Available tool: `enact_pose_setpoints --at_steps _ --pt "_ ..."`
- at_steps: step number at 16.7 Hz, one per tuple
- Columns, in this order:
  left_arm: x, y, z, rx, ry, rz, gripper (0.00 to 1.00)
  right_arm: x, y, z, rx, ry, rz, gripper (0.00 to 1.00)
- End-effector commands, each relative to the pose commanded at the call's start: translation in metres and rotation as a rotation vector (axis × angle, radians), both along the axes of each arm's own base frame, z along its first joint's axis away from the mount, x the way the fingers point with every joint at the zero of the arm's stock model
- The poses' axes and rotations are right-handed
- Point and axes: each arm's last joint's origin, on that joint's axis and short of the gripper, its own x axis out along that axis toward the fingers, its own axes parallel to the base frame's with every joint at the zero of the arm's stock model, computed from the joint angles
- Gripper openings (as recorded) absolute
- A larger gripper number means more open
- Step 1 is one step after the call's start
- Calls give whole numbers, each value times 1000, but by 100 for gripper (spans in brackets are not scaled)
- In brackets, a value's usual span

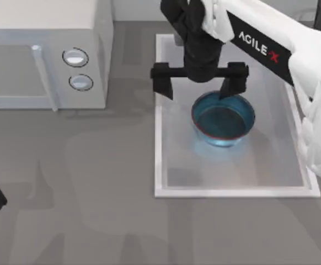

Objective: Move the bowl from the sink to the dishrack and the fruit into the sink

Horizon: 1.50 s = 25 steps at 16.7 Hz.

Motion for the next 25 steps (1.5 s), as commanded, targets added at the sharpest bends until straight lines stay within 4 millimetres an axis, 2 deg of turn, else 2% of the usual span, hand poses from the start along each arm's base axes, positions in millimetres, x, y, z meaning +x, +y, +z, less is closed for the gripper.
enact_pose_setpoints --at_steps 4,7,14,16,19,25 --pt "0 0 0 0 0 0 100 0 0 -1 -1 1 0 100" --pt "0 0 0 0 0 0 100 3 -1 -9 -1 2 -2 100" --pt "0 0 0 0 0 0 100 19 0 -90 -1 1 0 100" --pt "0 0 0 0 0 0 100 20 0 -99 -1 1 0 100" --pt "0 0 0 0 0 0 100 20 0 -99 -1 1 0 100" --pt "0 0 0 0 0 0 100 20 0 -99 -1 1 0 55"
